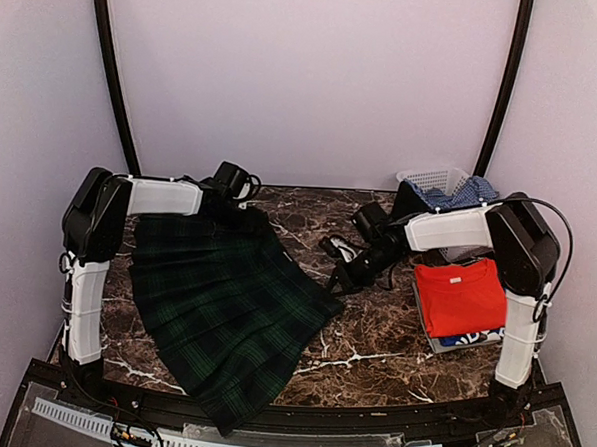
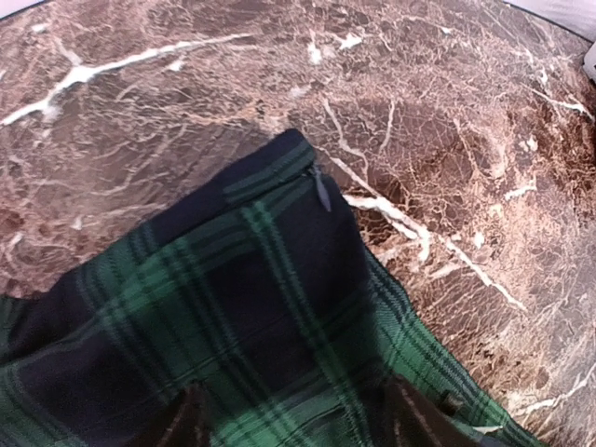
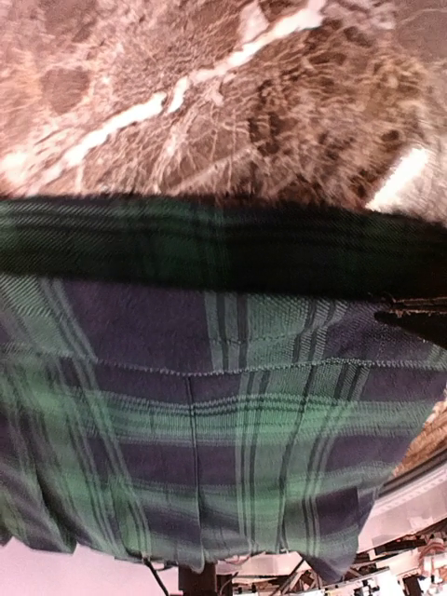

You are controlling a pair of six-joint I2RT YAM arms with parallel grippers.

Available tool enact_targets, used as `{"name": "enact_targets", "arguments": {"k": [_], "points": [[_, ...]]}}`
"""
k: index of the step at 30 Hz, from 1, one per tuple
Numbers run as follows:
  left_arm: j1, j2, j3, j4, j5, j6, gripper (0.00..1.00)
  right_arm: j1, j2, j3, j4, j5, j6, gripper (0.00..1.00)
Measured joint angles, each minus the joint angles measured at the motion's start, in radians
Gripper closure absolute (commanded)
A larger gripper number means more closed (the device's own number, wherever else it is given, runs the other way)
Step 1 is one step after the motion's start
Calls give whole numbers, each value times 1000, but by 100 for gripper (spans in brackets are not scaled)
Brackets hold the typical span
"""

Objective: Fold and stack the mixed laundry pile
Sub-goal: Adjust the flattened skirt at the center of the board, then rotate the flattened skirt at the center of the board.

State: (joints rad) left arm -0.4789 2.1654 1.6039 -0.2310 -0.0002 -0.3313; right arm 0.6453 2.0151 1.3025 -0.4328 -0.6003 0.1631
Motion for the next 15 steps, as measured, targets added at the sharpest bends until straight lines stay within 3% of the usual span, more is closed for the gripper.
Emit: {"name": "enact_targets", "arguments": {"k": [7, 15], "points": [[72, -66, -94, 65, 36, -51, 27, -4, -137, -74, 21, 14, 11, 100], [149, -56, -126, 88, 93, -73, 28, -27, -45, -154, 71, -5, 42, 100]]}}
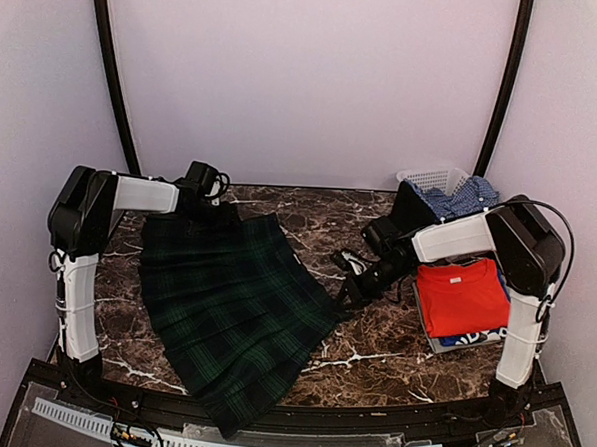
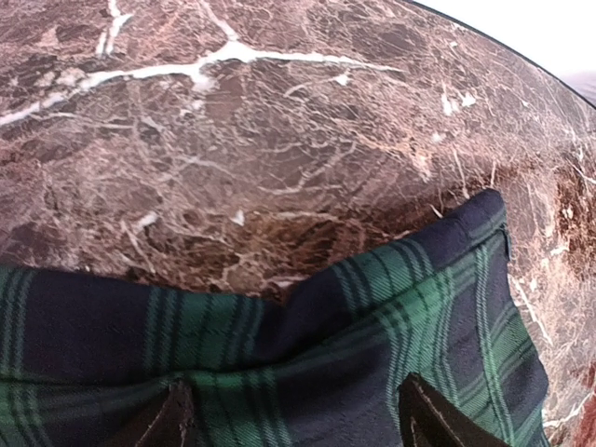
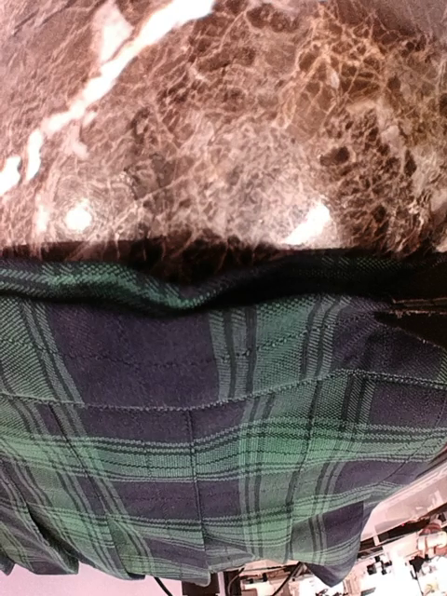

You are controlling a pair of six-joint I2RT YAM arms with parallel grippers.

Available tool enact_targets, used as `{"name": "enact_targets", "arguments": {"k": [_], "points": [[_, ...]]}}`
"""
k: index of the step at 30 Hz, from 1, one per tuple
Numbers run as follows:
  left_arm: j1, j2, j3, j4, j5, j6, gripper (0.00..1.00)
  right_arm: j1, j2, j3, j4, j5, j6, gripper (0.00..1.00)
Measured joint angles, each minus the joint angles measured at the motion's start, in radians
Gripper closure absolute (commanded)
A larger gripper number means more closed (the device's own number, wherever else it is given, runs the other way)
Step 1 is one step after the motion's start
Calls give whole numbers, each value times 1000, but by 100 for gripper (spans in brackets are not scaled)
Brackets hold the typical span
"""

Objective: Fold and stack the mixed laundry pile
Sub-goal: Rotate the flattened skirt at the center of the board.

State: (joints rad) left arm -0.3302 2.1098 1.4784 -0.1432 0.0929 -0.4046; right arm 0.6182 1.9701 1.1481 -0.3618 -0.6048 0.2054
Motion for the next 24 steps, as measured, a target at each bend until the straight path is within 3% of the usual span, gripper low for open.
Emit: {"name": "enact_targets", "arguments": {"k": [7, 13, 18, 21, 24], "points": [[-14, 23, 33, -28, -11, 9, 44, -2, 8, 0, 29, -19, 17, 100], [-14, 238, 312, -66, 5, 56, 56, -1, 15, 0, 46, -36, 45, 100], [-11, 419, 636, -189, 60, 98, 48, 14, 24, 23, 34, -62, 66, 64], [-16, 462, 742, -265, 85, 130, 39, 22, -10, 32, -3, -26, 56, 60], [-32, 457, 779, -332, 90, 158, 37, 17, -68, 33, -63, 43, 42, 60]]}}
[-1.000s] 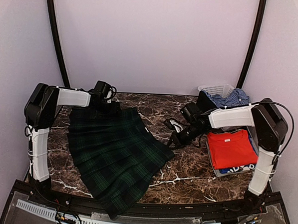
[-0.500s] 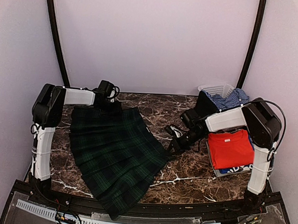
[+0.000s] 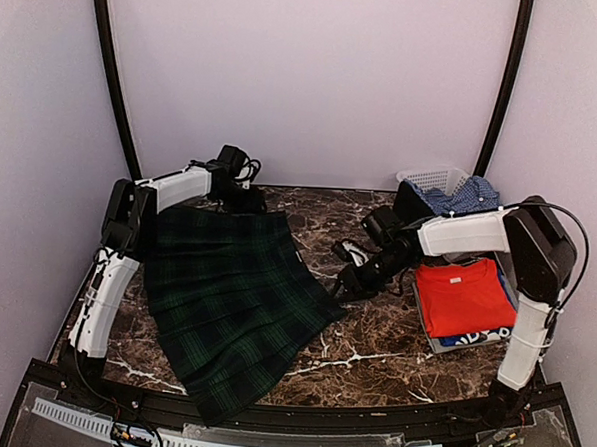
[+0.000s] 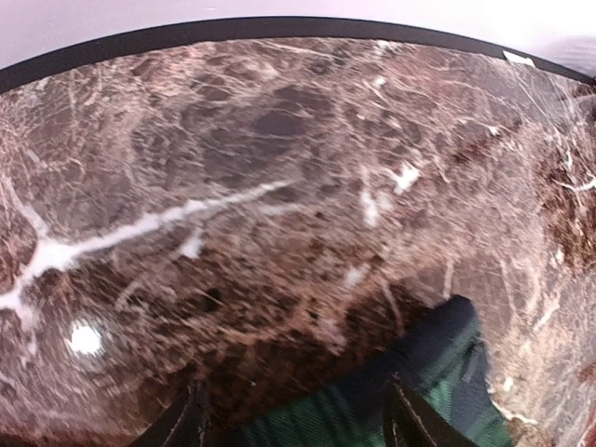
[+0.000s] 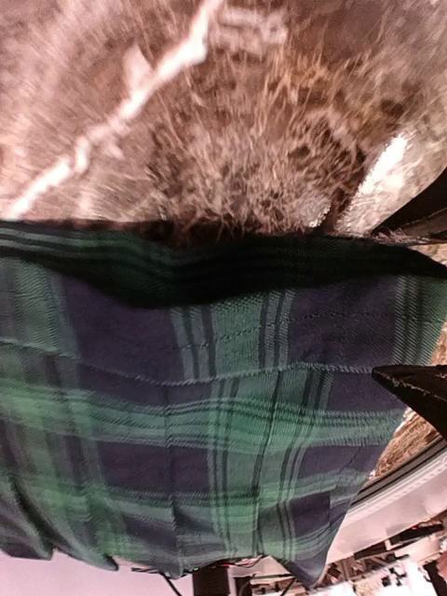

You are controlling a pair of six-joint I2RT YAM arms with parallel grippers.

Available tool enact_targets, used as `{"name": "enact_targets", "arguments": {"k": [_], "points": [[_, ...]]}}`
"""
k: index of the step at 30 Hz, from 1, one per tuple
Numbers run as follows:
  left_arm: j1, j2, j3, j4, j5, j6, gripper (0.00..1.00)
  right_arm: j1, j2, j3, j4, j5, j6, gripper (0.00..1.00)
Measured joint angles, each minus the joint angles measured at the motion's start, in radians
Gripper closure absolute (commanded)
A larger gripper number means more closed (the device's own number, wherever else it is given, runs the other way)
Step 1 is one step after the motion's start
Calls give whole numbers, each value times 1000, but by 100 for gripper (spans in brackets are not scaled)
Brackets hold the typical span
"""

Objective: Fold and stack the mixed laundry pile
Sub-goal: Rotate the flattened skirt at the center of the board.

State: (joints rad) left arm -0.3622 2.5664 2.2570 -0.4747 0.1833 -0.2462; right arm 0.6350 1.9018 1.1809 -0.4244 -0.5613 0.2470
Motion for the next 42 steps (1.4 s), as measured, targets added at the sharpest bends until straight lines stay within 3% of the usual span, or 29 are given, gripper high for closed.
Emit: {"name": "enact_targets", "arguments": {"k": [5, 14, 19, 24, 29, 32, 42], "points": [[-39, -156, -112, -69, -35, 0, 35, 4, -47, 83, -52, 36, -28, 61], [-87, -894, -871, 92, -72, -143, 35, 85, 82, 287, -102, 58, -95, 60], [-89, -1006, -1189, 156, -90, -226, 35, 98, 118, 284, -163, 119, -116, 64], [-93, -1010, -1378, 167, -97, -304, 36, 115, 120, 280, -166, 117, -140, 77], [-94, -998, -1404, 188, -99, -343, 37, 131, 176, 254, -140, 102, -145, 80], [-94, -908, -1345, 189, -92, -340, 39, 122, 167, 203, -88, 63, -139, 80], [-94, -506, -841, 146, -37, -252, 47, 139, 79, 12, 67, -14, -64, 79]]}}
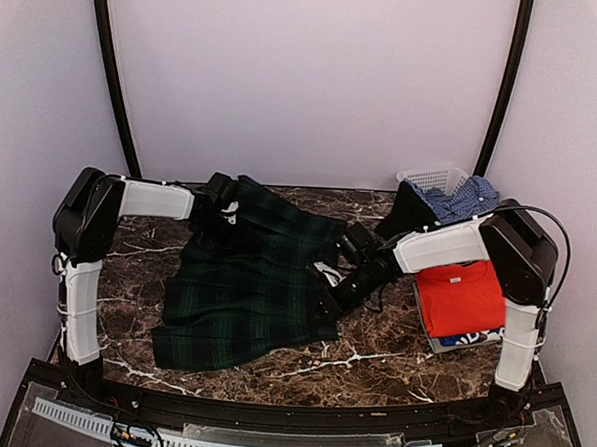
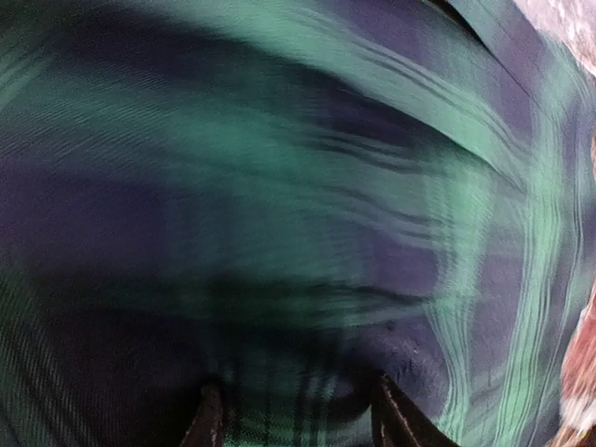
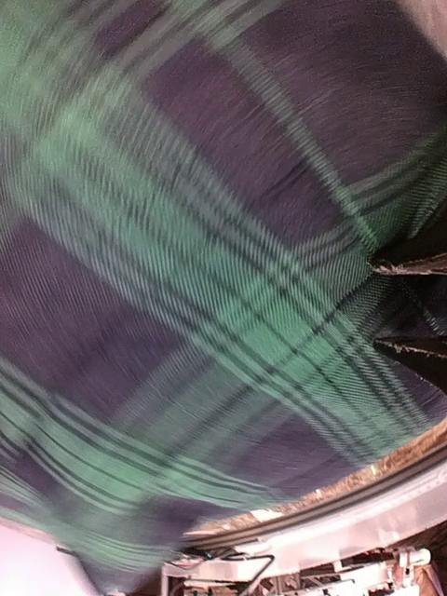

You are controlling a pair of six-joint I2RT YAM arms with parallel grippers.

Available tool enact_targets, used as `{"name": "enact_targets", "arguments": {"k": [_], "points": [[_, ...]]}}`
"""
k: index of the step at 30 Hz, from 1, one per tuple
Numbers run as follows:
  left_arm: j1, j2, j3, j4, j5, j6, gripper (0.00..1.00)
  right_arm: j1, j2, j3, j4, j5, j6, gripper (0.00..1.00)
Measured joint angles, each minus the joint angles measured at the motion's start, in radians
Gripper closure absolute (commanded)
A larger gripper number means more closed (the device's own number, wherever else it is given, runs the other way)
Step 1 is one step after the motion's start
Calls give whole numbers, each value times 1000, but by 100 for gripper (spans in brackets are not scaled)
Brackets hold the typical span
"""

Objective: Fold and stack the mixed laundry pile
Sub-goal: Rotate the flattened skirt at the center of the board, then pick up the flattened skirt from the center of the board.

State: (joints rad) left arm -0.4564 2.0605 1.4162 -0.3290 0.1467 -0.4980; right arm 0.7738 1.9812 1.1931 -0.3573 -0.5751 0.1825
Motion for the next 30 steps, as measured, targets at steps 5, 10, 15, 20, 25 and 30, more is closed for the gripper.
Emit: {"name": "enact_targets", "arguments": {"k": [5, 10, 15, 20, 25, 30], "points": [[0, 100, 156, -35, 23, 42, 43, 56, -26, -42, 24, -13, 38, 75], [-6, 18, 59, -35, 17, 60, 33, 72, -87, -71, 2, 47, 51, 68], [-5, -283, -157, -36, -21, 49, 30, 101, -225, -106, -15, 118, 0, 55], [-2, -694, -348, 6, -32, -35, 33, 196, -289, -90, -5, 208, -101, 65], [-38, -1019, -614, 35, -23, -162, 40, 285, -248, -90, -30, 308, -182, 66], [-190, -1134, -754, -39, -29, -278, 46, 317, -172, -86, -33, 357, -211, 66]]}}
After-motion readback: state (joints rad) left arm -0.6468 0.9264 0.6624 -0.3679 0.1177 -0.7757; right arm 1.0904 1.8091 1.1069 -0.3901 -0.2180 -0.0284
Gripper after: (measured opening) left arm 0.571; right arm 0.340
